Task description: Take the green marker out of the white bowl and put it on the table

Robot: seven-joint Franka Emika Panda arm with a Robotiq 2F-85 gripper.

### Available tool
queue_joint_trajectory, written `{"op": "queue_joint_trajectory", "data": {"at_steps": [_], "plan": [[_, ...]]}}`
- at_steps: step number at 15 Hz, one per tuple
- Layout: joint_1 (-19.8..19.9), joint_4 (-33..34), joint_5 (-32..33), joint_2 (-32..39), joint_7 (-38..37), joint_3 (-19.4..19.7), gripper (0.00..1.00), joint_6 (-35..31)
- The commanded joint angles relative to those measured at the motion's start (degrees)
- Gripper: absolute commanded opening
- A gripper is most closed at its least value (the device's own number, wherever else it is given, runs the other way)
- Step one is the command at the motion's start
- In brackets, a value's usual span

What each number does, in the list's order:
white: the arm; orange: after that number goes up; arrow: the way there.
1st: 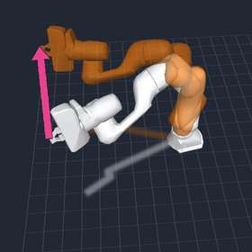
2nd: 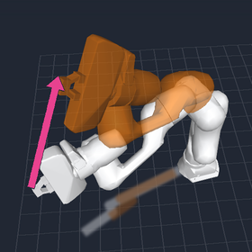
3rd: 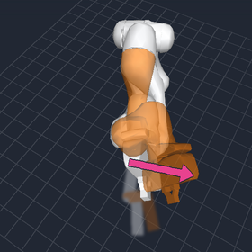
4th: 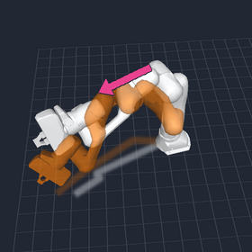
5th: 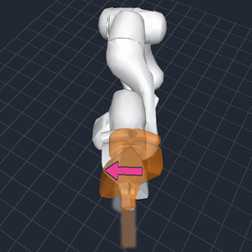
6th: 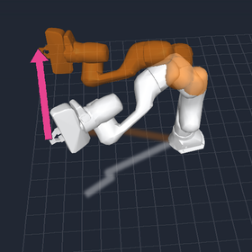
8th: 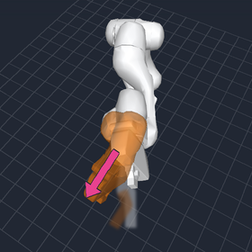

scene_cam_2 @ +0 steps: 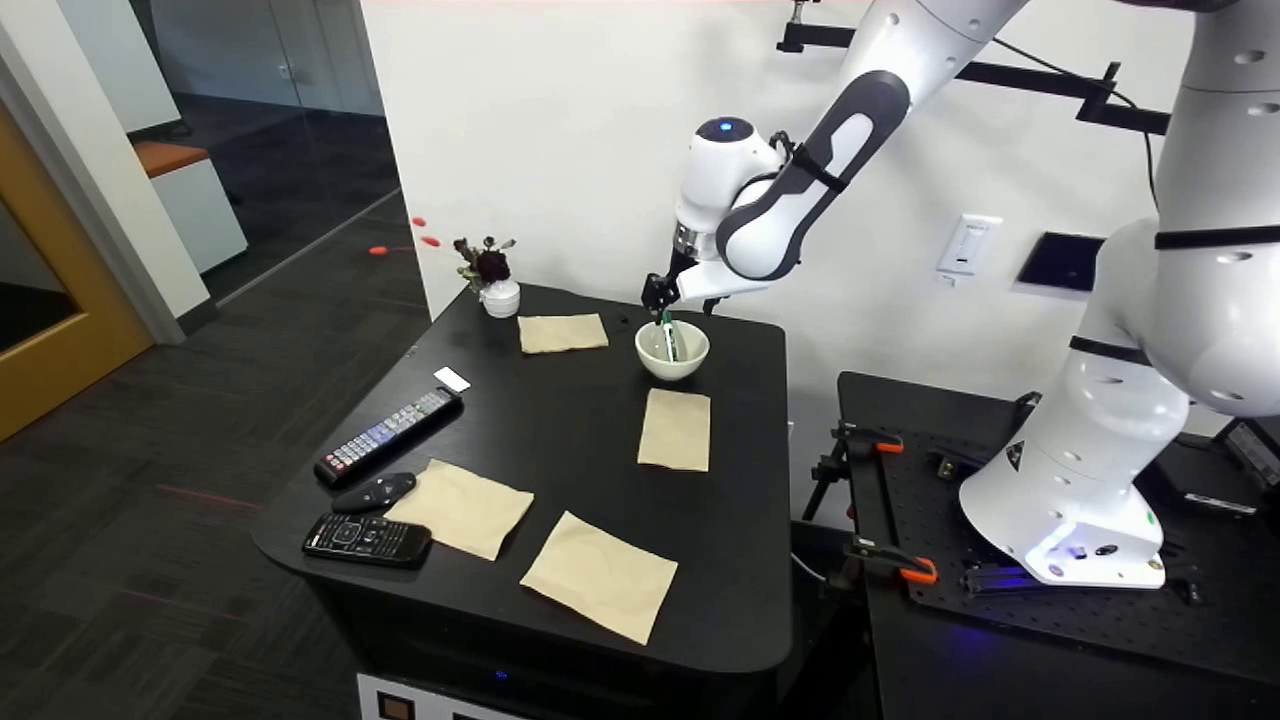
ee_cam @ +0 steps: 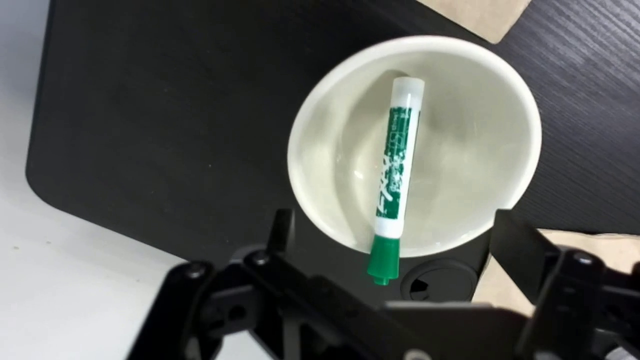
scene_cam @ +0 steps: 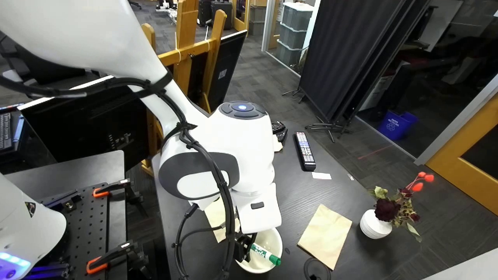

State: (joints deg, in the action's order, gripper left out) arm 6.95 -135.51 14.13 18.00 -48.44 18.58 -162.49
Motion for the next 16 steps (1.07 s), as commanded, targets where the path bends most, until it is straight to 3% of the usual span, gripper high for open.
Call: {"op": "queue_joint_trajectory", "data": {"at_steps": [1,2,3,6,11,16], "plan": [[-1.9,2.0,-3.1,2.3,2.0,0.9,0.92,1.1],[-2.2,2.3,-3.5,2.7,2.0,0.9,0.83,1.2],[-2.4,2.6,-3.9,3.1,2.2,1.0,0.68,1.3],[-2.9,3.5,-4.9,4.2,2.5,1.1,0.60,1.6],[-3.1,4.8,-6.3,5.6,4.1,1.4,0.70,2.0],[-3.2,6.0,-6.9,7.0,4.7,1.7,0.67,2.1]]}}
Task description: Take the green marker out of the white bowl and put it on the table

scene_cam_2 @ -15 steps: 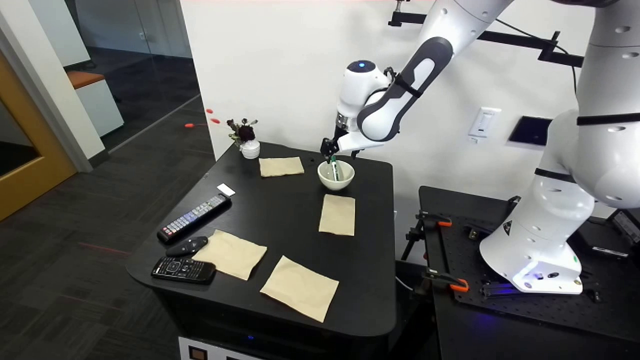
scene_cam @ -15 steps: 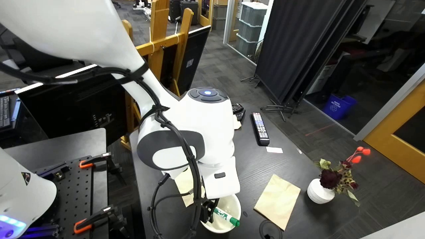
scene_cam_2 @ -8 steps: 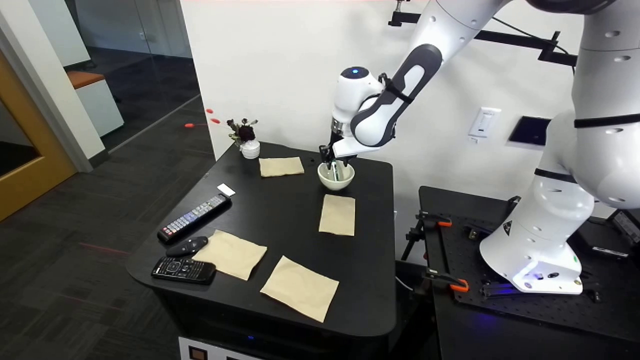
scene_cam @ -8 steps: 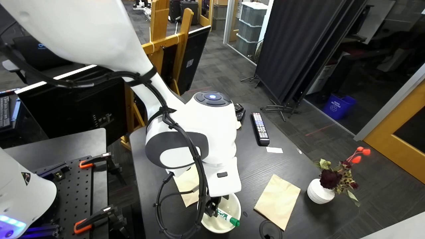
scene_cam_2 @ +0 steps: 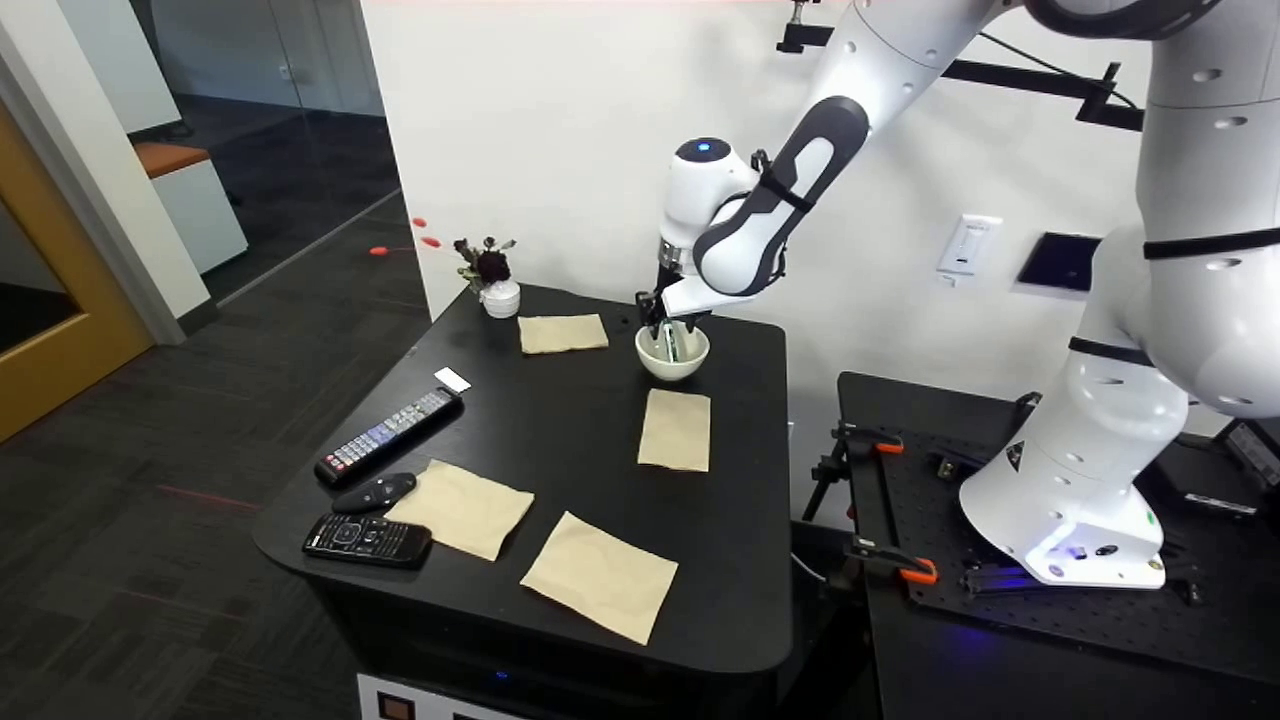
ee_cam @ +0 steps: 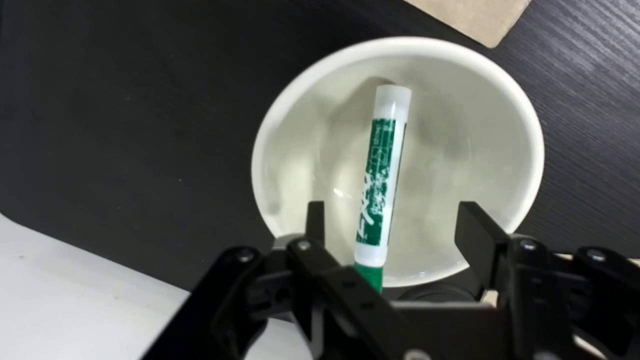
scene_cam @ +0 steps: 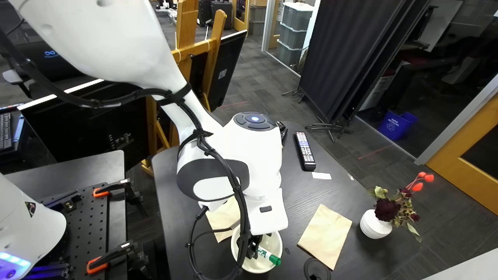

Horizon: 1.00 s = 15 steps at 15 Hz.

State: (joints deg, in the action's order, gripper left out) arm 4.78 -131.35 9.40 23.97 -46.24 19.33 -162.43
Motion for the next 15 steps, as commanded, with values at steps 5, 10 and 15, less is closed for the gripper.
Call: {"op": "queue_joint_trajectory", "data": {"at_steps": [5,10,15], "plan": [[-1.2,2.8,-2.6,2.9,2.6,1.0,0.65,2.1],[-1.2,3.9,-3.2,4.5,3.0,0.9,0.64,2.4],[-1.5,4.7,-4.2,5.4,4.1,1.0,0.17,2.6]]}}
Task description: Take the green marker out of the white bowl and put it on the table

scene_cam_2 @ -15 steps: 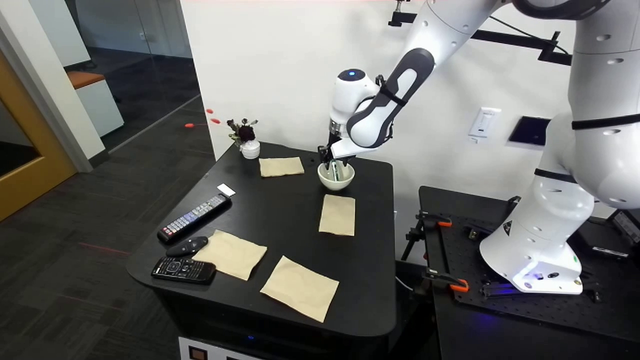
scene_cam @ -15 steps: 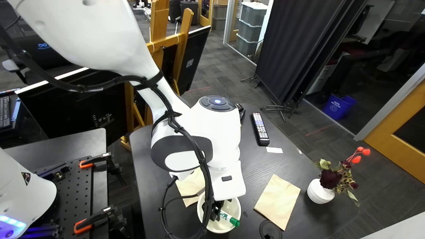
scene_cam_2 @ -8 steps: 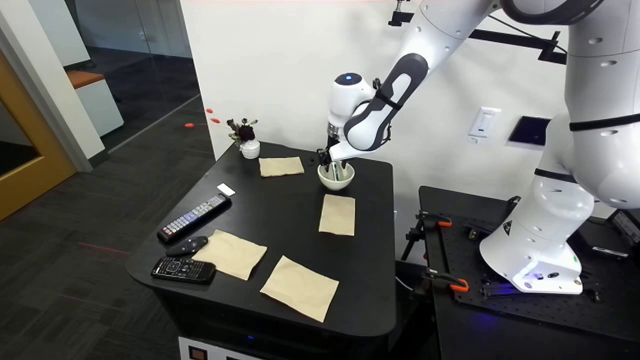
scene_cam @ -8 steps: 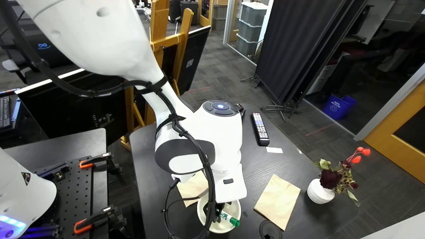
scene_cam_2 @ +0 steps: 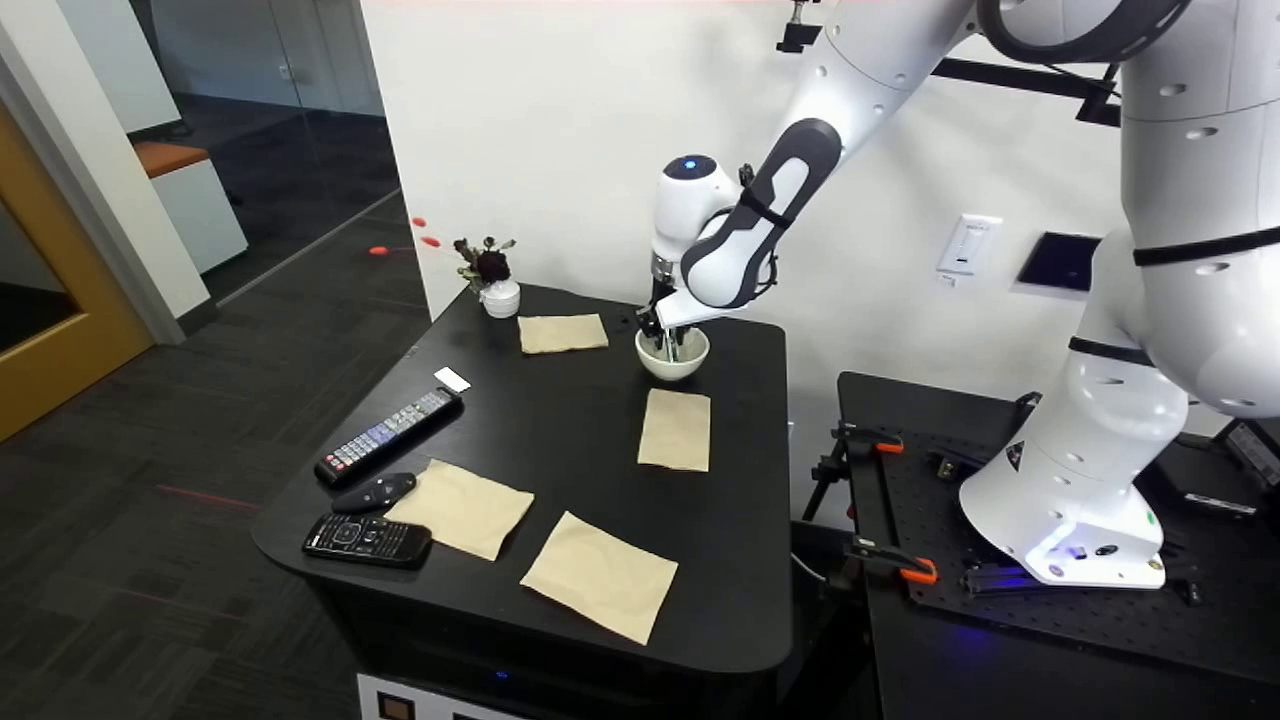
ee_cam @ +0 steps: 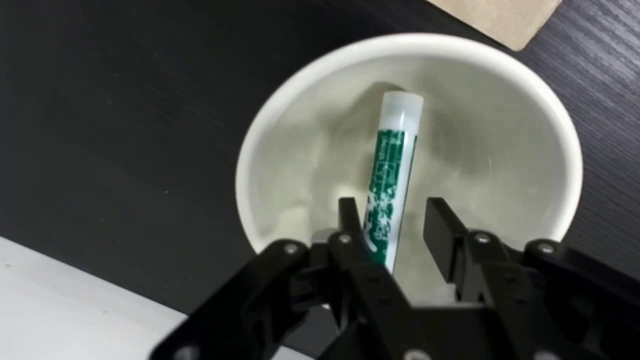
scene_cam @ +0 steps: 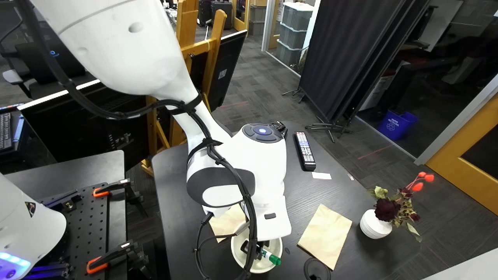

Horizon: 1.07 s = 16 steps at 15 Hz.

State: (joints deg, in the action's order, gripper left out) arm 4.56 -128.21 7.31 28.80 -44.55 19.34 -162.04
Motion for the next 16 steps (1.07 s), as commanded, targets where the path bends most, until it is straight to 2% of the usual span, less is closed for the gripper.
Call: {"op": "queue_joint_trajectory", "data": {"at_steps": [1,2,3,4,11,14,16], "plan": [[-1.4,1.7,-2.1,0.7,2.6,1.2,0.09,2.3],[-1.9,2.0,-1.8,0.7,2.4,1.8,0.02,2.8],[-2.0,2.1,-1.7,0.4,2.5,1.9,0.01,3.3],[-2.7,2.0,-1.0,-0.2,2.3,2.7,0.05,3.8],[-11.2,-2.9,6.5,-11.3,-0.2,10.6,0.05,3.0],[-11.7,-4.8,8.3,-17.7,0.6,8.3,0.05,3.2],[-10.2,-5.7,6.6,-21.0,2.5,3.8,0.05,3.7]]}}
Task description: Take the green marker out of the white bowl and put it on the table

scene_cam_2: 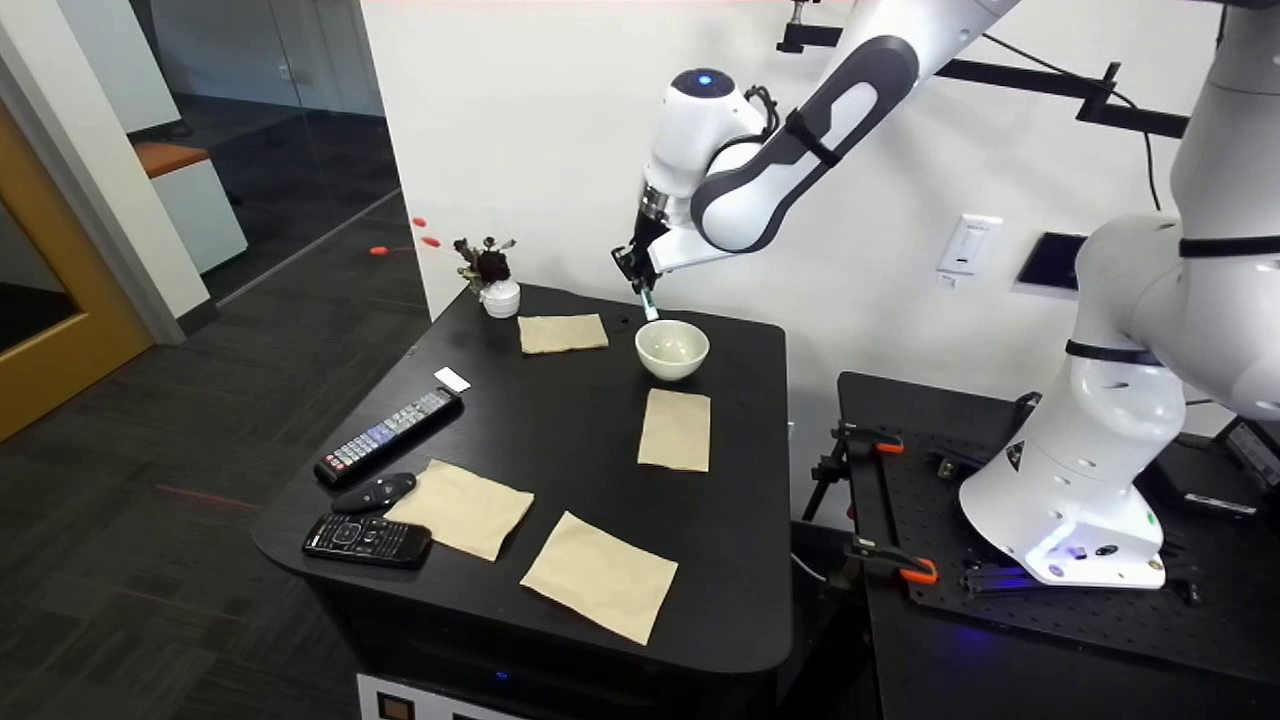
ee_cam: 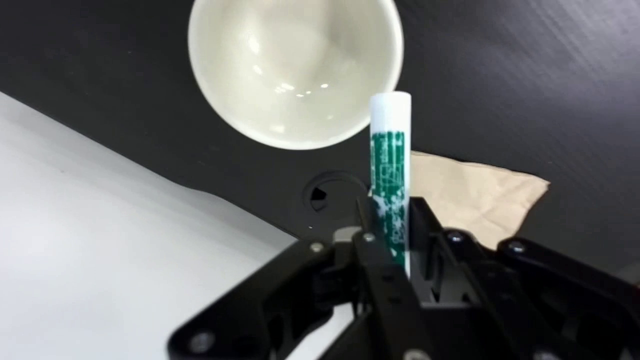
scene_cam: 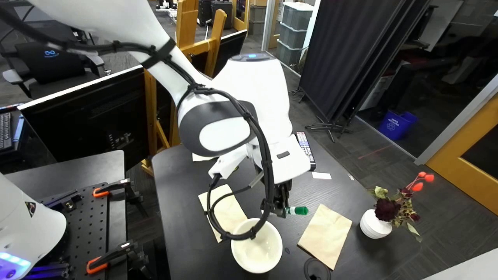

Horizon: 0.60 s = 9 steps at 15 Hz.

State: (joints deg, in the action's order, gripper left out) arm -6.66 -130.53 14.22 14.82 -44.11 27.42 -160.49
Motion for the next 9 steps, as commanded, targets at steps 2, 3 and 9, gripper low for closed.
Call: {"op": "queue_joint_trajectory", "data": {"at_steps": [2,3,9], "plan": [[2.3,-3.6,-2.4,-8.2,3.3,-8.9,0.05,3.3],[2.9,-3.2,-3.9,-7.7,3.9,-11.2,0.05,3.8],[4.1,0.8,-10.5,-0.2,6.3,-18.3,0.05,3.8]]}}
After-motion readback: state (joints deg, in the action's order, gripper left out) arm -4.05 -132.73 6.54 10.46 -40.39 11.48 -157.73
